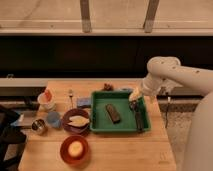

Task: Place fork in tray

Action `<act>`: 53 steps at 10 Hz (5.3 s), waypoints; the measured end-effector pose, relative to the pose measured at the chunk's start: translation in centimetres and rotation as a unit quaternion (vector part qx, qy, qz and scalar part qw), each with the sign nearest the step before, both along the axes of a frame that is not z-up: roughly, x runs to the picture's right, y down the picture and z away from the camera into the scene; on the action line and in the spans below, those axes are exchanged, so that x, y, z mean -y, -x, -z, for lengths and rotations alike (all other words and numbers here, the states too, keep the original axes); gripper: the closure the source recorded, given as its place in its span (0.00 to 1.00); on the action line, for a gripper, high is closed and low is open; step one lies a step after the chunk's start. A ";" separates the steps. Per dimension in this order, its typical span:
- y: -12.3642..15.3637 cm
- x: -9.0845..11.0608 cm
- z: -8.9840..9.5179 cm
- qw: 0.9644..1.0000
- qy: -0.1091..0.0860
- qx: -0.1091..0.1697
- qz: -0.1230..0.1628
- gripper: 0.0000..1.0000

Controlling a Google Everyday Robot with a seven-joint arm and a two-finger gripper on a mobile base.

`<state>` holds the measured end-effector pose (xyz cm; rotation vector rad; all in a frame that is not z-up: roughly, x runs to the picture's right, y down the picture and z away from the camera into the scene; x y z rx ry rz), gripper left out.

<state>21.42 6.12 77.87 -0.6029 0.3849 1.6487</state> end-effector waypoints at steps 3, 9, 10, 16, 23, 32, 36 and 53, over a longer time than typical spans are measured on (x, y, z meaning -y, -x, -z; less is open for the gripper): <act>0.0 0.0 0.0 1.000 0.000 0.000 0.000 0.28; 0.0 0.0 0.0 1.000 0.000 0.000 0.001 0.28; 0.1 0.0 0.0 1.000 -0.002 -0.001 0.004 0.28; 8.6 4.2 -1.2 0.994 -0.029 0.044 0.100 0.28; 25.0 6.7 -1.9 0.967 -0.045 0.142 0.206 0.28; 26.3 7.4 -2.3 0.961 -0.065 0.155 0.220 0.28; 34.6 8.8 -5.1 0.946 -0.069 0.195 0.248 0.28; 42.7 0.3 -15.5 0.935 0.026 0.218 0.278 0.28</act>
